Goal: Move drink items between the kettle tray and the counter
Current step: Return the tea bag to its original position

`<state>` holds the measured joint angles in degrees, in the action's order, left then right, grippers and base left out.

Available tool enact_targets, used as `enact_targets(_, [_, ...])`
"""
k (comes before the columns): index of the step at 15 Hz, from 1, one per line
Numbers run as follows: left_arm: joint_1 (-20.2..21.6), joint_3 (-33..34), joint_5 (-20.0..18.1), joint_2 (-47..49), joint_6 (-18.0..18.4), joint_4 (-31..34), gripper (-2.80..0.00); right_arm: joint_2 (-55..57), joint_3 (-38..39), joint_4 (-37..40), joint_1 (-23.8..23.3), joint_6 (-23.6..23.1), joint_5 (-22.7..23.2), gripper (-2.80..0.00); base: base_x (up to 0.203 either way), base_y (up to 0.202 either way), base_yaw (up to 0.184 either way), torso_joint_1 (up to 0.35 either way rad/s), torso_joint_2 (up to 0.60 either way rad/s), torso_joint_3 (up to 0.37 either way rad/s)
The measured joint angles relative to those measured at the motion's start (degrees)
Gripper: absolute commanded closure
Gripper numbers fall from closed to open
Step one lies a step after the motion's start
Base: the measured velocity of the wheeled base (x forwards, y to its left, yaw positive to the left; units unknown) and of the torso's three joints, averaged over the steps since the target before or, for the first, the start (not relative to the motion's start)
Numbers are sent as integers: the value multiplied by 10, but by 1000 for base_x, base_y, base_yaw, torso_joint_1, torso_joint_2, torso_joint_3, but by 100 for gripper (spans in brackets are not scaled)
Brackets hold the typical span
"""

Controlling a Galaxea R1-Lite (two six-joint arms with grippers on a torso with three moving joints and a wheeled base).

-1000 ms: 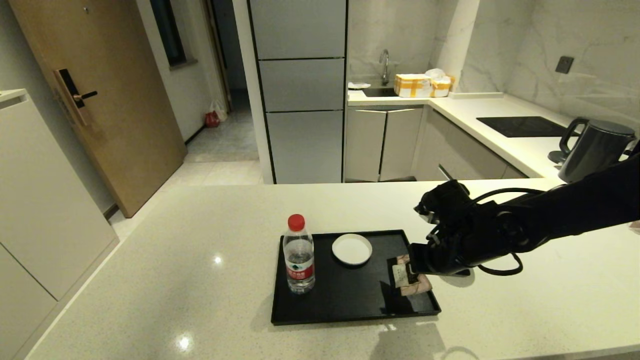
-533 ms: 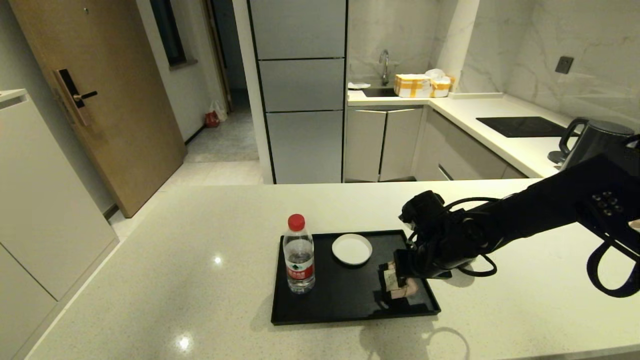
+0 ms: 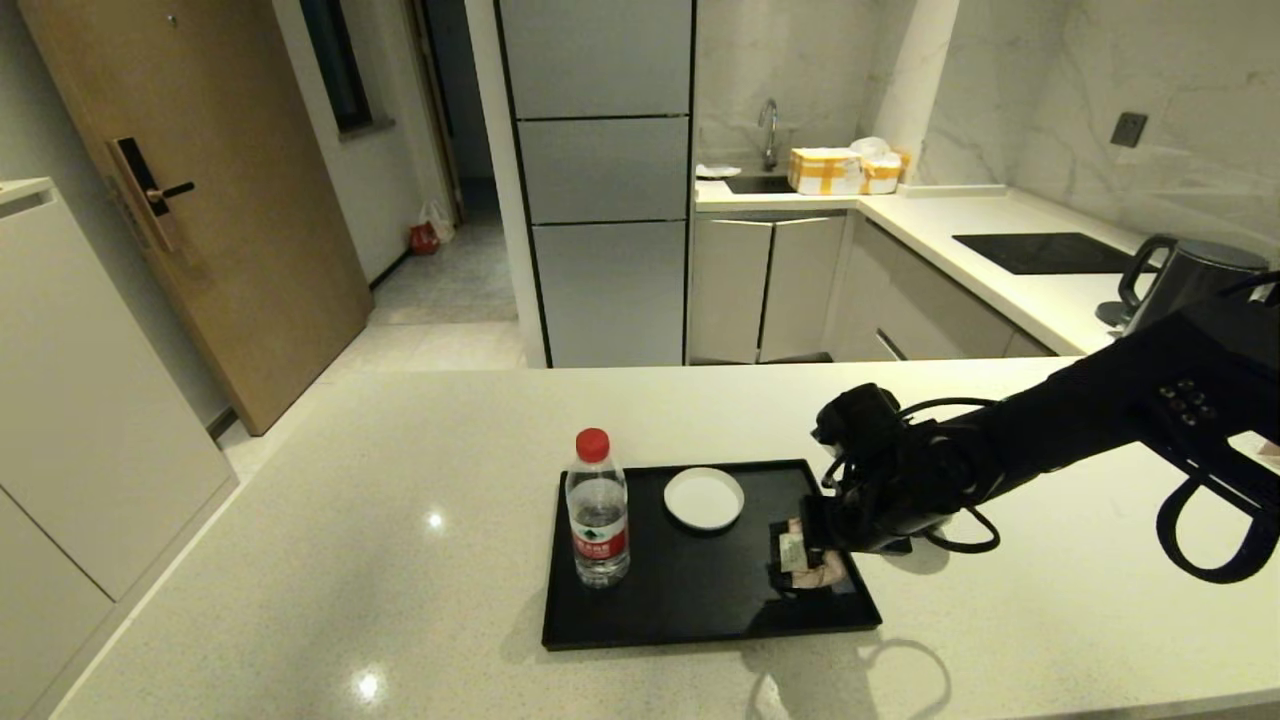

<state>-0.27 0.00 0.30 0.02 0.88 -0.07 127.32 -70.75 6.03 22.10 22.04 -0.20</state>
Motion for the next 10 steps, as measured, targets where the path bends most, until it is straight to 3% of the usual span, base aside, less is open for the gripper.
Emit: enact_targets(10, [0,0,0,0,0,0,0,4,-1,-1,0,0,-19,0,0,0,0,0,0,0])
